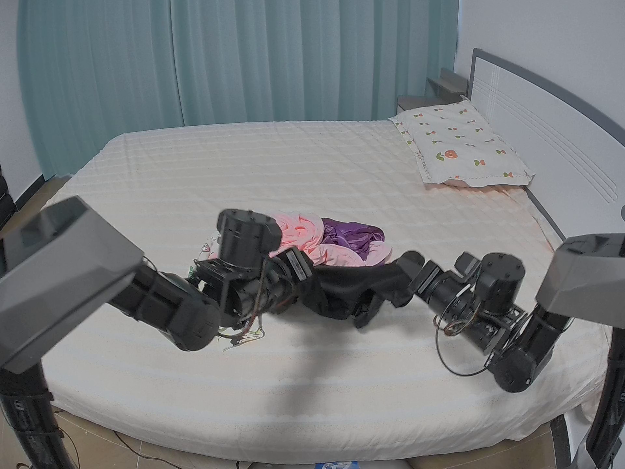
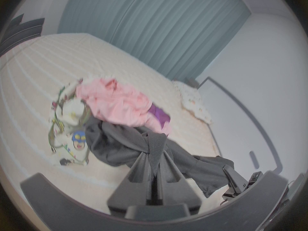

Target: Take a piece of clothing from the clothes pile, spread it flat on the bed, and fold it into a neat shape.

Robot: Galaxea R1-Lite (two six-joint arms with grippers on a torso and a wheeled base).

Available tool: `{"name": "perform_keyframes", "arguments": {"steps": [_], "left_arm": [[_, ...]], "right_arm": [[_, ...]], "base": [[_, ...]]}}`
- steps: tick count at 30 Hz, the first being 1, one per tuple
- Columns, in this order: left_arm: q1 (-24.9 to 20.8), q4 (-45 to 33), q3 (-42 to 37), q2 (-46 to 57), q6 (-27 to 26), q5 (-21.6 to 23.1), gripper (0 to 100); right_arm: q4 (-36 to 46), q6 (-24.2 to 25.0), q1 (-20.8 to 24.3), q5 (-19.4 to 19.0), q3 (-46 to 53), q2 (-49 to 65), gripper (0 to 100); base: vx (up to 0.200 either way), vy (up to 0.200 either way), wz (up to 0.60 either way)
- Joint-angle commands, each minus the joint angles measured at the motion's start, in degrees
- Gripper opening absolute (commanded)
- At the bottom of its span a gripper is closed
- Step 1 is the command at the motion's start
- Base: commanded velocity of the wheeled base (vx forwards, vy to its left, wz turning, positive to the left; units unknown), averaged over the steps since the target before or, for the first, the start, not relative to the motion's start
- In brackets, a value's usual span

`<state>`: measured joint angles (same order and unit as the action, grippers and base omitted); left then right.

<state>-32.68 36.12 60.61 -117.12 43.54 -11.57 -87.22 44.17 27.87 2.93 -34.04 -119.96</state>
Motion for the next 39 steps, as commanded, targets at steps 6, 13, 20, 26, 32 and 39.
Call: {"name": "perform_keyframes", "arguments": {"steps": [6,13,20,26,32,39], "left_arm": [[2.8,3.3,-11.7,20.2,-0.3,-2.0,0],[2.6,11.7,-21.2,20.7,0.0,0.7,0],[2.3,14.2,-23.3,17.9,4.3,1.7,0],[2.1,14.2,-24.6,15.2,7.3,4.6,0],[1.2,15.3,-24.6,11.6,7.5,5.2,0],[0.8,15.3,-24.7,10.8,7.6,5.2,0]], "right_arm": [[7.9,-6.5,-1.1,-1.1,-2.4,18.5,0],[7.5,-5.8,-0.9,-1.5,2.9,16.0,0],[2.9,-4.1,-0.4,-4.2,9.0,11.3,0],[-2.6,-2.3,0.1,-4.9,9.3,2.7,0],[-2.6,-2.0,1.7,-4.2,7.3,0.9,0],[-2.7,-1.8,1.0,-4.1,10.6,1.1,0]], "base": [[0.0,0.0,0.0],[0.0,0.0,0.0],[0.0,0.0,0.0],[0.0,0.0,0.0],[0.0,0.0,0.0],[-0.086,0.0,0.0]]}}
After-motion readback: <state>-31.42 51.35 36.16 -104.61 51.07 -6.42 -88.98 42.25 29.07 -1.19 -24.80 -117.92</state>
